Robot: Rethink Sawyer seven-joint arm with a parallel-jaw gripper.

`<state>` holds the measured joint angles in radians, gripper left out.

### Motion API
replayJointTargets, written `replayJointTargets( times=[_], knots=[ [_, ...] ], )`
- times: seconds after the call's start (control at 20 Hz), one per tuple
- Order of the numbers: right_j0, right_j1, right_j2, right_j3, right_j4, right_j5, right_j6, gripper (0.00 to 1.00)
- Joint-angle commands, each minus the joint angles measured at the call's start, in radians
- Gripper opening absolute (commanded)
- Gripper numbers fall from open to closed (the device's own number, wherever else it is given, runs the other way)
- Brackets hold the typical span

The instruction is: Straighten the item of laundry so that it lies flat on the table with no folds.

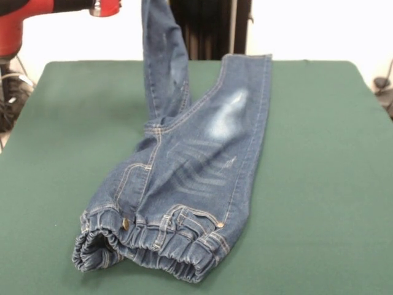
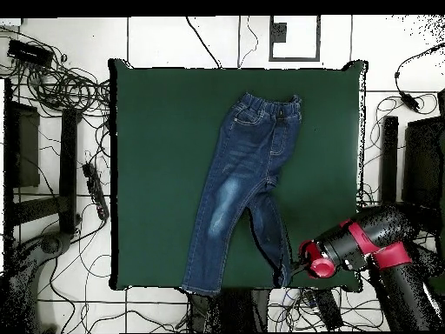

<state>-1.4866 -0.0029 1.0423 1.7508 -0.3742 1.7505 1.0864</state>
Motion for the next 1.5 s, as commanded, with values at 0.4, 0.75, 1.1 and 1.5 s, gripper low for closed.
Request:
replayJointTargets(
  times=[0.4, 0.75, 1.1, 1.5],
  knots=[
    [0.060, -0.045, 0.000, -0.155, -0.044, 0.162, -0.189, 0.00],
    [0.066, -0.087, 0.005, -0.172, -0.068, 0.185, -0.194, 0.00],
    [0.063, -0.126, 0.021, -0.149, -0.063, 0.174, -0.168, 0.00],
    [0.068, -0.175, 0.025, -0.115, -0.068, 0.126, -0.140, 0.00]
  ],
)
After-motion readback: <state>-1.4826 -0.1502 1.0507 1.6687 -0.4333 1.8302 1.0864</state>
